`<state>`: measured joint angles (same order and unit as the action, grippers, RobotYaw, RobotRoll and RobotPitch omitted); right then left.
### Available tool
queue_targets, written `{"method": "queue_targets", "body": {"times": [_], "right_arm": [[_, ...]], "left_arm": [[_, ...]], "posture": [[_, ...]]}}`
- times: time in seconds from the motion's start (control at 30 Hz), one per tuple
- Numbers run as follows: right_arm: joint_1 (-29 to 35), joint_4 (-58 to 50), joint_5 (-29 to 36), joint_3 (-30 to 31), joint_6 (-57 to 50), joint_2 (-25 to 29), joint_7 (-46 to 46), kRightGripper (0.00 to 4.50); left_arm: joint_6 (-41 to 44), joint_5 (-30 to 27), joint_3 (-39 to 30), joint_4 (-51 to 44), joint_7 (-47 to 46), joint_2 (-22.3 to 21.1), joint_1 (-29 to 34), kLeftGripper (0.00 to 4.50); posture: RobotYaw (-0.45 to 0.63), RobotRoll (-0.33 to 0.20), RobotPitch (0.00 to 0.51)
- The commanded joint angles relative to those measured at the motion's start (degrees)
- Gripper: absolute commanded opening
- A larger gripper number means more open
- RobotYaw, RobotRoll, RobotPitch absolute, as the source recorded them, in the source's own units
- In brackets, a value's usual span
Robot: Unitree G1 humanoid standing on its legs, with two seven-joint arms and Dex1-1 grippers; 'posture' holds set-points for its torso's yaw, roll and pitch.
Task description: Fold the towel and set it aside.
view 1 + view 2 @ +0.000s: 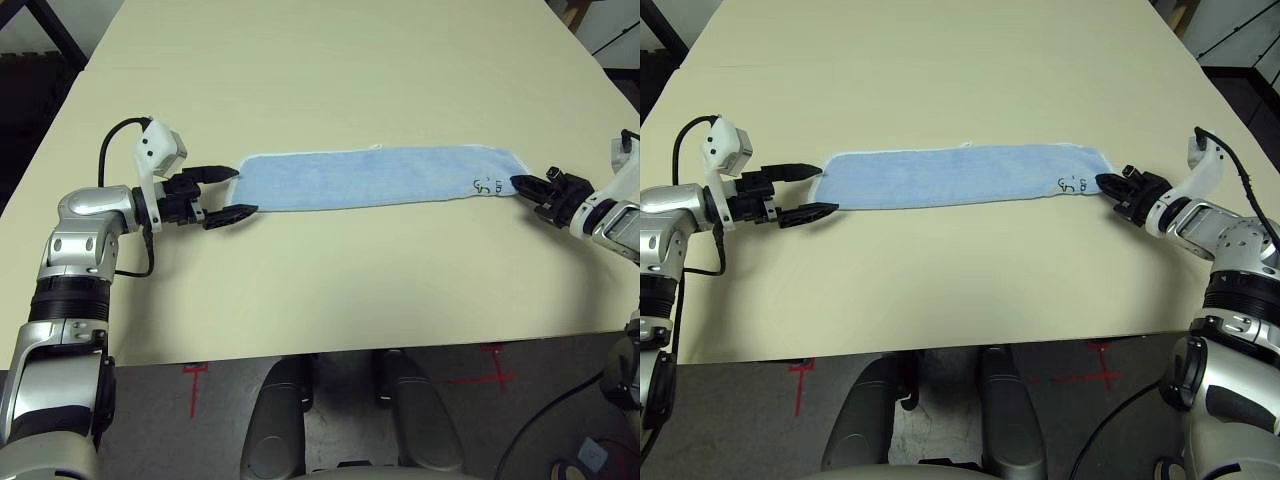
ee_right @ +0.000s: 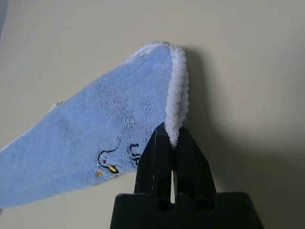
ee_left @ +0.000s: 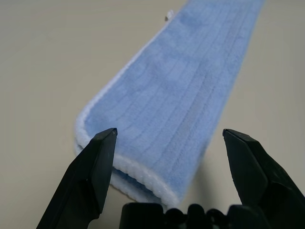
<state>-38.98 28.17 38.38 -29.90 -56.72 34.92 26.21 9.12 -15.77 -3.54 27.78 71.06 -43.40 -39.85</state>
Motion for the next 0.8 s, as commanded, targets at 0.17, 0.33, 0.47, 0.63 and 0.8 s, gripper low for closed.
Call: {"method": "queue_targets", "body": {"times": [0.17,0.33,0.47,0.63,0.8], "right_arm": [[0.42,-4.90,-3.11,5.91,10.45,1.79,9.80,0.02],[-0.17,-5.56,-5.02,10.31,14.43,3.57,16.39,0.02],[-1.50,-8.06,-5.42,13.50,14.67,3.36,19.38,0.02],[-2.66,-12.55,-6.70,18.43,14.27,2.35,21.16,0.02],[-3.69,-15.72,-7.91,22.92,13.05,0.96,20.82,0.02]], "left_arm": [[-1.49,-1.48,-0.46,0.34,2.60,0.66,-0.44,4.50],[-1.95,-3.39,-1.15,-0.95,3.99,1.53,-0.09,4.50],[-3.39,-3.62,-1.29,-0.71,4.75,2.00,0.09,4.50],[-5.61,-3.54,-0.94,0.32,6.36,2.27,-0.01,4.50],[-6.77,-3.20,-0.53,0.89,7.15,2.71,-0.19,4.50]], "posture": [[-0.07,0.000,0.238],[-0.07,0.000,0.237],[-0.07,0.000,0.234],[-0.06,0.000,0.229],[-0.06,0.000,0.225]]}}
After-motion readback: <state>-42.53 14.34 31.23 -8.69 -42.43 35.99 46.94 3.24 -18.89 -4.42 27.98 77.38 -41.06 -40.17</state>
